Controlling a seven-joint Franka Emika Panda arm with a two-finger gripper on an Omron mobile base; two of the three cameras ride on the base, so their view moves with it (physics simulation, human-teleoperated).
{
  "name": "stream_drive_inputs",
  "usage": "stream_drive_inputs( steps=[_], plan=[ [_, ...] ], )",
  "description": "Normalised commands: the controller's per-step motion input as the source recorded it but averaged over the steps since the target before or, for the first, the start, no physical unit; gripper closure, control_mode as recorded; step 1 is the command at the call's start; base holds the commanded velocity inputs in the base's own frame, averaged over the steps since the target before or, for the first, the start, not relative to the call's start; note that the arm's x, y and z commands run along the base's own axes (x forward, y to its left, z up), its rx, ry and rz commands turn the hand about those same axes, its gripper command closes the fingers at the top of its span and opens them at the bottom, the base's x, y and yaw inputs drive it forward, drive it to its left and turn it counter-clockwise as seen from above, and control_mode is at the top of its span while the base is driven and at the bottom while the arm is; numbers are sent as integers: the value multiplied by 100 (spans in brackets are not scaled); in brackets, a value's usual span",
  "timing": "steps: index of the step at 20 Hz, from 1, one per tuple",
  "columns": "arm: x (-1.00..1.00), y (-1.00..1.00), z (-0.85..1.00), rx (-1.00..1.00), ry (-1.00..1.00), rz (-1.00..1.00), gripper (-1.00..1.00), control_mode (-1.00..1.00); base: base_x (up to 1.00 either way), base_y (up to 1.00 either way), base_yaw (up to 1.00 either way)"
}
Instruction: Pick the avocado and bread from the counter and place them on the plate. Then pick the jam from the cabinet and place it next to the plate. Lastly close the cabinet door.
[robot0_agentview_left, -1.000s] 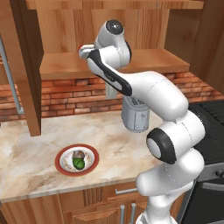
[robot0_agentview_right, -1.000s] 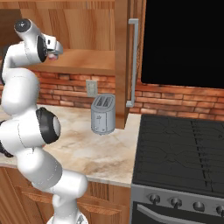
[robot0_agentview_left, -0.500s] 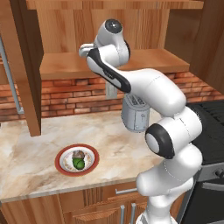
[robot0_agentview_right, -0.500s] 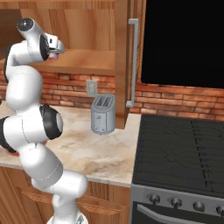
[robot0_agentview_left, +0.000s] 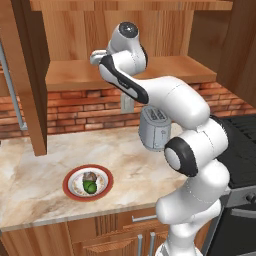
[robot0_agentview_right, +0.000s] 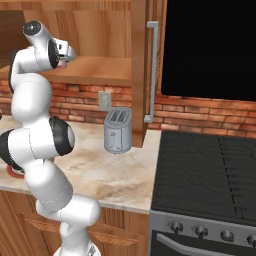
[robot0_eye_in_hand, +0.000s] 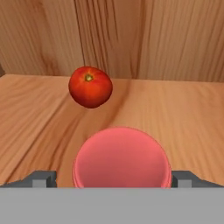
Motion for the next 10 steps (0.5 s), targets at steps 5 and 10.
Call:
stream_drive_inputs(
  steps=[5, 10],
  plan=[
    [13, 0, -5, -1, 1, 0, -100, -100, 0, 0, 0],
    [17, 0, -1, -3, 4, -1, 100, -100, 0, 0, 0]
  ],
)
